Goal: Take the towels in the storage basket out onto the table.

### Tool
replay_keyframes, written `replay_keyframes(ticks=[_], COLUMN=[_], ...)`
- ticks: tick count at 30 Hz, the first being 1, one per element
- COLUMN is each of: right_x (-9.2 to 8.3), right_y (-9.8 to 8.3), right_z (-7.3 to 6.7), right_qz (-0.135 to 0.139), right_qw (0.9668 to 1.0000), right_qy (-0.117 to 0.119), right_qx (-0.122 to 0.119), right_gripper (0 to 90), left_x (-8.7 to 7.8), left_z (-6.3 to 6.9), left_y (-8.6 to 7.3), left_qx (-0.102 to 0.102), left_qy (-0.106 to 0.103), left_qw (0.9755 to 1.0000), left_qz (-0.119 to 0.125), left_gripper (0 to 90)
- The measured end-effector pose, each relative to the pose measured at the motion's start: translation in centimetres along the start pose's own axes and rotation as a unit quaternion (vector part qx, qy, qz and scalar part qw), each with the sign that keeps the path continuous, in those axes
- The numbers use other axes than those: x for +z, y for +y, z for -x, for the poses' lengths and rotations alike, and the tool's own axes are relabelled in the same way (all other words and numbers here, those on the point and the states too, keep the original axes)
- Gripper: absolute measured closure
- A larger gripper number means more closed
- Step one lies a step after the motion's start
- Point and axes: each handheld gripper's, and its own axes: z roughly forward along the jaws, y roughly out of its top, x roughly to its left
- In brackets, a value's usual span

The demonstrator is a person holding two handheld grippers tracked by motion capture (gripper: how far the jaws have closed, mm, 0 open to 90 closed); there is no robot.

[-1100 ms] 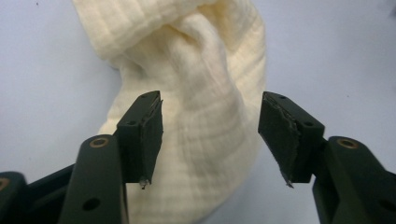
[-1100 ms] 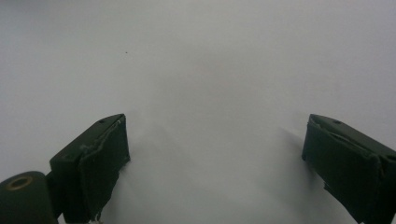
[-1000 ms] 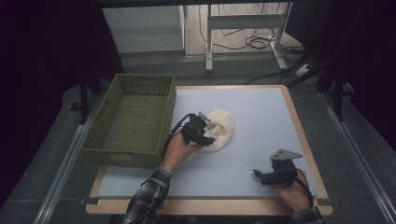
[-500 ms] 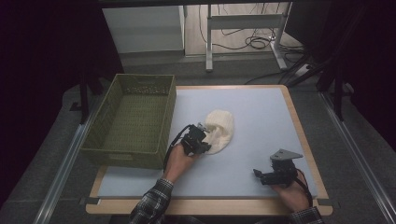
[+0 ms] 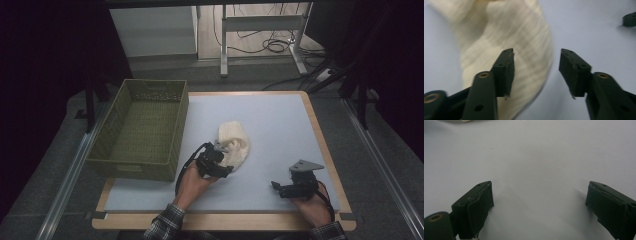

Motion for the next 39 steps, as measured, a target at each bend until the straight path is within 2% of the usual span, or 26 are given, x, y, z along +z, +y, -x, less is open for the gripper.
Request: replay_keyframes(ticks=[1, 2, 3, 5, 7, 8, 9, 10, 13, 14, 15, 18, 19, 20, 21, 24, 25, 28, 29, 30, 31, 32, 33, 34, 39], right_x=[0.0, 0.0, 0.0, 0.0, 0.0, 0.0, 0.0, 0.0, 0.0, 0.0, 0.0, 0.0, 0.1, 0.1, 0.2, 0.4, 0.4, 0.6, 0.7, 0.7, 0.9, 0.9, 1.2, 1.2, 2.9], right_y=[0.0, 0.0, 0.0, 0.0, 0.1, 0.1, 0.1, 0.1, 0.1, 0.1, 0.1, 0.2, 0.4, 0.4, 0.7, 1.1, 1.6, 2.4, 3.3, 3.3, 4.5, 4.5, 5.8, 5.8, 10.1], right_z=[0.0, 0.0, 0.0, 0.0, 0.0, 0.0, 0.0, 0.0, 0.0, 0.0, 0.0, 0.1, 0.1, 0.1, 0.1, 0.0, -0.2, -0.2, -0.1, -0.1, -0.2, -0.2, -0.2, -0.2, -0.4], right_qz=[-0.001, -0.001, -0.001, -0.001, -0.002, -0.002, -0.003, -0.003, -0.004, -0.004, -0.004, -0.006, -0.005, -0.005, -0.001, 0.001, 0.007, 0.01, 0.014, 0.014, 0.018, 0.018, 0.023, 0.023, 0.037], right_qw=[1.0, 1.0, 1.0, 1.0, 1.0, 1.0, 1.0, 1.0, 1.0, 1.0, 1.0, 1.0, 1.0, 1.0, 1.0, 0.9998, 0.9997, 0.9992, 0.9987, 0.9987, 0.9979, 0.9979, 0.997, 0.997, 0.9934], right_qy=[0.0, 0.0, 0.0, 0.0, 0.001, 0.001, 0.001, 0.001, 0.001, 0.001, 0.002, 0.0, 0.001, 0.001, 0.007, 0.018, 0.023, 0.036, 0.045, 0.045, 0.055, 0.055, 0.065, 0.065, 0.098], right_qx=[0.0, 0.0, 0.0, 0.0, 0.0, 0.0, -0.001, -0.001, -0.002, -0.002, -0.002, -0.003, -0.002, -0.002, 0.001, -0.001, -0.009, -0.012, -0.021, -0.021, -0.027, -0.027, -0.035, -0.035, -0.048], right_gripper=[7.7, 7.7, 7.7, 7.7, 7.7, 7.7, 7.7, 7.7, 7.7, 7.7, 7.8, 8.1, 10.4, 10.4, 11.2, 12.6, 14.4, 15.6, 18.3, 18.3, 21.1, 21.1, 24.6, 24.6, 37.5], left_x=[-0.2, -0.3, -0.4, -0.6, -0.6, -0.6, -0.5, -0.5, -0.8, -0.8, -1.0, -1.1, -1.1, -1.1, -1.1, -1.2, -1.2, -1.1, -1.1, -1.1, -1.1, -1.1, -1.2, -1.2, -1.2], left_z=[0.0, 0.1, 0.1, 0.3, 0.6, 0.6, 0.9, 0.9, 1.3, 1.3, 1.4, 1.5, 1.2, 1.2, 0.9, 0.9, 0.8, 0.8, 0.8, 0.8, 0.8, 0.9, 0.9, 0.9, 1.0], left_y=[-0.5, -0.8, -1.2, -2.1, -3.2, -3.2, -4.1, -4.1, -5.7, -5.7, -6.6, -7.3, -7.9, -7.9, -8.3, -8.4, -8.4, -8.4, -8.4, -8.4, -8.4, -8.5, -8.5, -8.5, -8.7], left_qx=[-0.001, -0.002, -0.002, -0.003, -0.002, -0.002, -0.004, -0.004, -0.013, -0.013, -0.018, -0.021, -0.03, -0.03, -0.04, -0.041, -0.039, -0.039, -0.039, -0.039, -0.039, -0.04, -0.041, -0.041, -0.044], left_qy=[0.009, 0.014, 0.02, 0.036, 0.048, 0.048, 0.055, 0.055, 0.06, 0.06, 0.062, 0.069, 0.065, 0.065, 0.058, 0.059, 0.057, 0.057, 0.057, 0.057, 0.057, 0.058, 0.059, 0.059, 0.063], left_qw=[1.0, 0.9999, 0.9998, 0.9993, 0.9987, 0.9987, 0.9983, 0.9983, 0.9976, 0.9976, 0.9974, 0.9969, 0.9967, 0.9967, 0.9966, 0.9964, 0.9966, 0.9967, 0.9966, 0.9966, 0.9966, 0.9965, 0.9963, 0.9963, 0.9956], left_qz=[0.004, 0.006, 0.009, 0.014, 0.017, 0.017, 0.018, 0.018, 0.031, 0.031, 0.031, 0.034, 0.038, 0.038, 0.043, 0.046, 0.044, 0.043, 0.044, 0.044, 0.045, 0.045, 0.047, 0.047, 0.054], left_gripper=[38.9, 38.9, 33.5, 31.3, 23.9, 21.4, 19.7, 18.4, 13.7, 12.4, 11.4, 9.0, 7.9, 7.8, 6.7, 6.2, 6.0, 5.7, 5.7, 5.7, 5.8, 5.8, 5.8, 5.8, 5.9])
